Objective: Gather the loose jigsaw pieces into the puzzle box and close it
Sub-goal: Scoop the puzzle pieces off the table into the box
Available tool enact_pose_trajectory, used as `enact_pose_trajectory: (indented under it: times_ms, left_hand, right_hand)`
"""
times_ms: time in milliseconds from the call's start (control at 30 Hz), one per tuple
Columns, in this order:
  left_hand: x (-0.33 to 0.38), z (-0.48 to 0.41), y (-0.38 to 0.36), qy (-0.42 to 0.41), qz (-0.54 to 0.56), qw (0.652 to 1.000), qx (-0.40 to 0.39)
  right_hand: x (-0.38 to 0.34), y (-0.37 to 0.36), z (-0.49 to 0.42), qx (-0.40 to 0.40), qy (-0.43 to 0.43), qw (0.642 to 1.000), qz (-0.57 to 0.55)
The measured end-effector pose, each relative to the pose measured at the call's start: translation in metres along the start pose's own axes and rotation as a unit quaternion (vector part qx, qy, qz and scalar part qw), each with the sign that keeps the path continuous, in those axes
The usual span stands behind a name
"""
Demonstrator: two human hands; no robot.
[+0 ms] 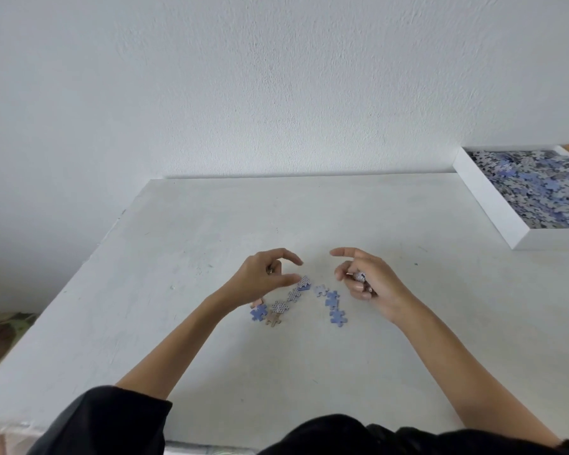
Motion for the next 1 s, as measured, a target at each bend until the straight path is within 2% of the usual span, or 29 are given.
enact_pose_trajectory:
  times_ms: [33,100,233,367,433,533,600,667,733,800,900,967,1000]
  left_hand:
    - [-0.001,0.001,-0.003,-0.012,-0.030,0.999,-0.002]
    - [-0.004,0.002,-0.008,-0.019,-0.077,0.997,0.006]
    - [-0.007,0.002,-0.011,-0.016,-0.120,0.992,0.039]
    - [-0.003,0.006,-0.012,-0.022,-0.129,0.990,0.060]
    - [-0.001,0.005,-0.012,-0.031,-0.123,0.990,0.060]
    - [0.005,0.004,-0.010,-0.037,-0.090,0.993,0.068]
    - [0.008,0.007,-0.007,-0.007,-0.008,0.999,0.053]
    - [0.011,0.012,-0.005,0.032,0.143,0.989,0.020]
    - [0.011,0.016,-0.002,0.078,0.283,0.956,0.005]
    - [0.007,0.019,0.000,0.127,0.404,0.906,-0.008]
    - [0.003,0.024,0.000,0.155,0.521,0.838,-0.037]
    - [0.001,0.029,-0.001,0.146,0.549,0.821,-0.050]
    - [0.000,0.031,-0.002,0.138,0.551,0.821,-0.056]
  right_hand:
    - [0.001,0.000,0.001,0.005,-0.015,0.999,-0.052]
    - [0.002,0.000,0.003,0.018,-0.017,0.998,-0.060]
    - [0.001,-0.001,0.011,0.055,0.046,0.989,0.129]
    - [0.000,-0.014,0.022,0.024,0.178,0.919,0.352]
    - [0.003,-0.018,0.023,0.018,0.196,0.895,0.401]
    - [0.004,-0.019,0.024,0.043,0.215,0.881,0.419]
    - [0.005,-0.020,0.023,0.046,0.212,0.883,0.415]
    - [0.004,-0.020,0.023,0.043,0.196,0.887,0.415]
    - [0.003,-0.021,0.022,0.030,0.180,0.884,0.430]
    - [0.003,-0.023,0.023,0.012,0.167,0.870,0.464]
    - [0.004,-0.025,0.025,-0.007,0.155,0.843,0.514]
    - [0.003,-0.025,0.026,-0.008,0.160,0.859,0.486]
    - [0.002,-0.023,0.027,-0.009,0.156,0.890,0.429]
Point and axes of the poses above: each hand's wrist, its own z-axis away from the middle knuckle, its own y-axis out of the back of the hand, x = y × z, the point moved 4 cm from there along -z, towards the middle knuckle, and after that the axes turned 3 degrees about y, right-handed, at the moved point
